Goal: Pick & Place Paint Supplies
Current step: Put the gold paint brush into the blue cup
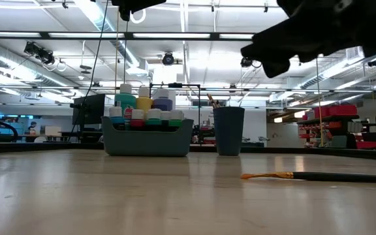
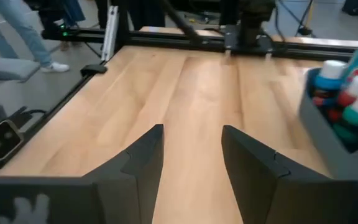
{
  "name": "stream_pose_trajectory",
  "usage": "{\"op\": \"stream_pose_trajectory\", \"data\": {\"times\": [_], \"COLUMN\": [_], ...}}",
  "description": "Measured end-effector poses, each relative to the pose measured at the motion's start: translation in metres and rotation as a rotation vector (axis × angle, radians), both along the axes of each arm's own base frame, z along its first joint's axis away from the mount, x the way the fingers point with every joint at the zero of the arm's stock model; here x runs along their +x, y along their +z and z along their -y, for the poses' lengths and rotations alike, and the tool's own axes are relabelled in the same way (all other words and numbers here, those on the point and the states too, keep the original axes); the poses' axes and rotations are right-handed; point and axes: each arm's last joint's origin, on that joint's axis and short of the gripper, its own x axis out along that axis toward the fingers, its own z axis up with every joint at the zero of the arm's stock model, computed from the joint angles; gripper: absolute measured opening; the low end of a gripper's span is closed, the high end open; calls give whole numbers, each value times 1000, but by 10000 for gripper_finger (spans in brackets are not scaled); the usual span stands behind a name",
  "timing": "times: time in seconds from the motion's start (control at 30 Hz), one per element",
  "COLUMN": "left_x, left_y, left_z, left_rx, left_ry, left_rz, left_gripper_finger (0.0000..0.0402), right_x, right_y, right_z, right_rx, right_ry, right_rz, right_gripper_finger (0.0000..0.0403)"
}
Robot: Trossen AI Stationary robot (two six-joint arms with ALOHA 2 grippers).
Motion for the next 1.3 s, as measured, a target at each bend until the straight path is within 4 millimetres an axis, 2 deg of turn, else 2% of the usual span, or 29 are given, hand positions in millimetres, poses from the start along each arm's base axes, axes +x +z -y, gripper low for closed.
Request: {"op": "stream_pose_trajectory", "data": {"times": [0.2,0.37,0.5,0.73,0.97,1.13,1.3], "left_x": [0,0,0,0,0,0,0], "left_y": [1,2,2,2,2,2,1], "left_z": [0,0,0,0,0,0,0], "left_rx": [-4,-5,-5,-7,-37,-50,-49], "left_ry": [0,0,0,0,-2,-3,-3], "left_rz": [8,17,18,18,26,29,28], "left_gripper_finger": [140,140,140,140,140,139,140], "right_x": [1,6,9,9,9,17,21], "right_y": [-18,-45,-63,-95,-110,-113,-113], "right_z": [-25,-41,-50,-53,-54,-71,-82], "right_rx": [51,84,146,198,155,111,30], "right_ry": [65,71,90,60,-11,6,-74], "right_rz": [24,15,24,-93,-144,-198,-204], "right_gripper_finger": [162,162,161,161,166,164,162]}}
